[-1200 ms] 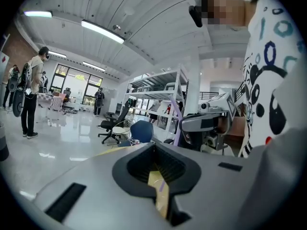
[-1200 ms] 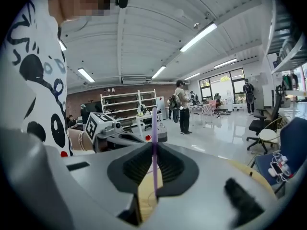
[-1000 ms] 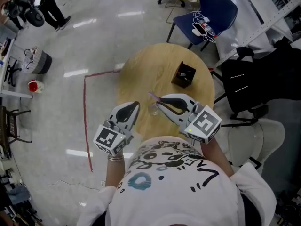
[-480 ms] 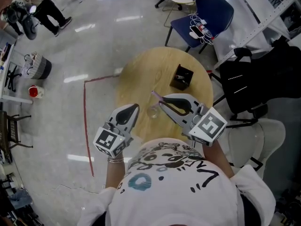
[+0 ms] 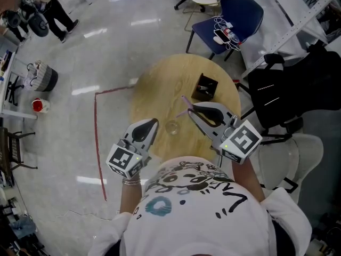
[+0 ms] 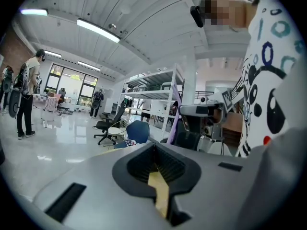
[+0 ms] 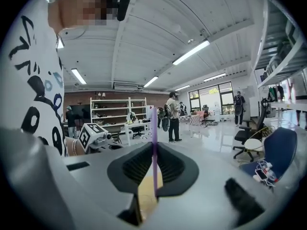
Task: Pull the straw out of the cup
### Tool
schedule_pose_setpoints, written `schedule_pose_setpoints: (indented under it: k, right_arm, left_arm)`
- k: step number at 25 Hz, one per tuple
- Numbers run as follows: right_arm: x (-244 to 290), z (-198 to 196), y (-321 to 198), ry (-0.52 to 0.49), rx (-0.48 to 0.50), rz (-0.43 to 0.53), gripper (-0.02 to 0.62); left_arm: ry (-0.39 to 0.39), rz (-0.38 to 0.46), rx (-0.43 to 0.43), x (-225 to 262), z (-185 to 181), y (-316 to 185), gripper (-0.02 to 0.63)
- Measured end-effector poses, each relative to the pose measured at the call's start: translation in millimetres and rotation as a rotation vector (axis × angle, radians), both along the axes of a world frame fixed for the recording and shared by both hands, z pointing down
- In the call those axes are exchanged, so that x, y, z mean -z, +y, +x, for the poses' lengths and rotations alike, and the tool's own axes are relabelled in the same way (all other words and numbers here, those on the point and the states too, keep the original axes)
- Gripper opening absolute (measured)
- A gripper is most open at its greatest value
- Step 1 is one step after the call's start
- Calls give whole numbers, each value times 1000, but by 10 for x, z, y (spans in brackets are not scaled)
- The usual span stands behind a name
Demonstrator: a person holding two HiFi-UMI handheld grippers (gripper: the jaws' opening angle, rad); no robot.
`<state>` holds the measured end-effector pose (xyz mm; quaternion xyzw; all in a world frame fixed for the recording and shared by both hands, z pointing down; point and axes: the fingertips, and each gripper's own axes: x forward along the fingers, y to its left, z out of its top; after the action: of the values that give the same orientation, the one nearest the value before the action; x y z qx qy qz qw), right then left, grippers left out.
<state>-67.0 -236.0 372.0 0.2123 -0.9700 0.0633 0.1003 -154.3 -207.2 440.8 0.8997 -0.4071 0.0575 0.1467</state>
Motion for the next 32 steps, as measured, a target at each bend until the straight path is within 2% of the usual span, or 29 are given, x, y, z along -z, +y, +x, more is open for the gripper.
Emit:
schedule_pose_setpoints:
  k: [12,32]
  right_arm:
    - [-229,179,-50,64,-70,-29,46]
    - [-637,430,31,147,-127,-84,46]
  left_arm:
    - [3,-17,-11,-33,7,21,15]
    - [0,-33,-30,-99,89,62,15]
